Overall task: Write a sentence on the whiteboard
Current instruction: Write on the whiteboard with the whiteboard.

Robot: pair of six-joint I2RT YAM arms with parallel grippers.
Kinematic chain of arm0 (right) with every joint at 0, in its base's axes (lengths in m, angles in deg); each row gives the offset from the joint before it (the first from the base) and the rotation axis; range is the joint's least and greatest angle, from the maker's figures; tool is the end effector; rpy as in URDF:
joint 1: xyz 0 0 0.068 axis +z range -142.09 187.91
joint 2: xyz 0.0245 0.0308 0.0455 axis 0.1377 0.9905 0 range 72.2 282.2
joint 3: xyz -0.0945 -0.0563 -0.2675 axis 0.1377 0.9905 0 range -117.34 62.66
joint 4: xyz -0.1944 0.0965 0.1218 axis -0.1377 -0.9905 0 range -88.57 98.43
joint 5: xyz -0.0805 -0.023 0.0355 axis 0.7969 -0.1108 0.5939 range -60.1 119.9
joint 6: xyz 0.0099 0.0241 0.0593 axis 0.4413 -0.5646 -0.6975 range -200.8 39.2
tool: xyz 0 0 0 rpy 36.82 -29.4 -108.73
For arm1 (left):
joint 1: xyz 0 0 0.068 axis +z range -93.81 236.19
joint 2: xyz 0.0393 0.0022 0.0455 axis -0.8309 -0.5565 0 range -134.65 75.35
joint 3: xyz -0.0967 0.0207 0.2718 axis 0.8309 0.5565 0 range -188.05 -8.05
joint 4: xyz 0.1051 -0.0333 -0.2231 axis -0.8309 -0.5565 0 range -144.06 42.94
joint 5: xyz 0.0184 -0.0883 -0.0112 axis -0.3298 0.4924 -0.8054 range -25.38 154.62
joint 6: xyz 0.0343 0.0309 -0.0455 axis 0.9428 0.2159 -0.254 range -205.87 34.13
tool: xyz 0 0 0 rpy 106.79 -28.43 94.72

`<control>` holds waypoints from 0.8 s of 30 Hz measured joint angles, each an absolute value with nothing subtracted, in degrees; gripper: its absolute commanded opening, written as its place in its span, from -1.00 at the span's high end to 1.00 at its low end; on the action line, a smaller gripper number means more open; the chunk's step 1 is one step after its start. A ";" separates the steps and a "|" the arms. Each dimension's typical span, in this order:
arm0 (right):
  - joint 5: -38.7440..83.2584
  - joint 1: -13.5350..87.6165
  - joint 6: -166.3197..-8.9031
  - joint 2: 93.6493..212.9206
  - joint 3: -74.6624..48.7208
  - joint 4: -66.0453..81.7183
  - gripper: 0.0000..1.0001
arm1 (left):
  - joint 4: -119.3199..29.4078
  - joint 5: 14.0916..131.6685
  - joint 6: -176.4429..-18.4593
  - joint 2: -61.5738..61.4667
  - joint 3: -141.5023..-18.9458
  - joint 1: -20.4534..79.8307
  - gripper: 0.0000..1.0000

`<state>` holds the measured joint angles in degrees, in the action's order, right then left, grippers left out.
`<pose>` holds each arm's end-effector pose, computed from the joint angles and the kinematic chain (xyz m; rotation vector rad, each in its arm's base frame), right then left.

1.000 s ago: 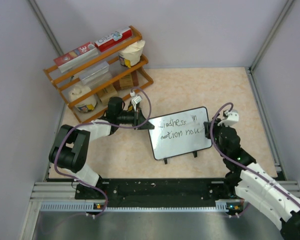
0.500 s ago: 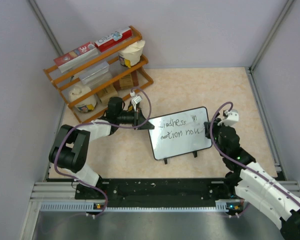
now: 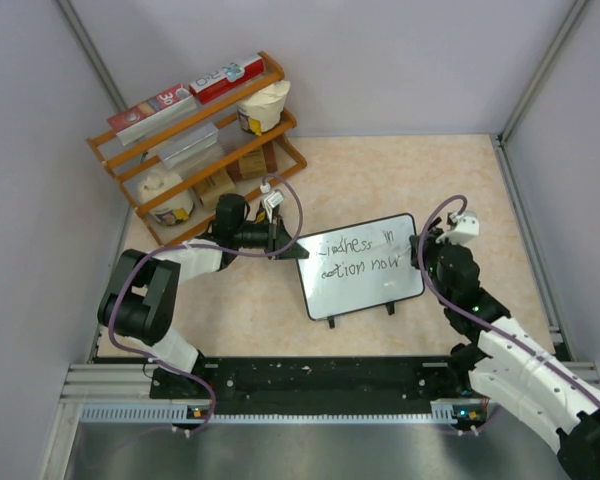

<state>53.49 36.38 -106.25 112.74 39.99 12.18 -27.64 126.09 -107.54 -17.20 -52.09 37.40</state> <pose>0.1521 0.0595 0.2528 0.2435 1.7897 0.2982 0.2854 -0.1440 0.2127 0.6520 2.0277 -1.5306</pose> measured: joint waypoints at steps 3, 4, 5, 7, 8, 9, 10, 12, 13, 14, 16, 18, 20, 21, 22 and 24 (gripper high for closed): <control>53.62 35.86 -105.90 112.83 39.57 12.33 1.00 | -27.64 126.11 -107.52 -17.20 -52.09 37.40 1.00; 53.67 35.81 -105.88 112.85 39.51 12.25 1.00 | -27.64 126.11 -107.52 -17.20 -52.09 37.40 1.00; 53.67 35.73 -105.88 112.93 39.35 12.27 1.00 | -27.64 126.11 -107.52 -17.20 -52.09 37.40 1.00; 53.65 35.70 -105.86 113.07 39.24 12.60 1.00 | -27.64 126.11 -107.50 -17.20 -52.09 37.40 1.00; 53.60 35.64 -105.86 113.15 39.24 12.66 1.00 | -27.64 126.11 -107.50 -17.20 -52.09 37.40 1.00; 53.60 35.57 -105.88 113.22 39.24 12.66 1.00 | -27.64 126.11 -107.48 -17.20 -52.09 37.40 1.00; 53.56 35.53 -105.88 113.20 39.24 12.62 1.00 | -27.64 126.11 -107.46 -17.20 -52.09 37.40 1.00; 53.23 35.49 -105.88 112.87 39.24 12.51 1.00 | -27.64 126.11 -107.43 -17.20 -52.09 37.40 1.00; 52.99 35.49 -105.88 112.43 39.24 12.18 1.00 | -27.64 126.11 -107.41 -17.20 -52.09 37.40 1.00; 52.62 35.49 -105.90 111.54 39.24 11.72 1.00 | -27.64 126.11 -107.41 -17.20 -52.09 37.40 1.00; 52.23 35.49 -105.92 109.68 39.22 11.31 1.00 | -27.64 126.11 -107.39 -17.20 -52.09 37.40 0.88; 51.61 35.49 -105.97 107.34 39.11 10.43 1.00 | -27.66 126.07 -107.37 -17.20 -52.09 37.40 0.65; 50.89 35.46 -106.12 105.57 38.78 9.82 1.00 | -27.77 125.59 -106.71 -17.20 -52.09 37.38 0.47; 50.54 35.46 -106.14 104.69 38.54 9.03 1.00 | -28.03 124.56 -105.99 -17.20 -52.09 37.29 0.42; 50.06 35.46 -106.29 103.78 38.39 8.36 1.00 | -28.40 123.60 -105.16 -17.20 -52.06 37.27 0.37; 49.32 35.46 -106.53 102.42 38.22 7.18 1.00 | -29.26 121.92 -103.83 -17.20 -51.95 37.14 0.19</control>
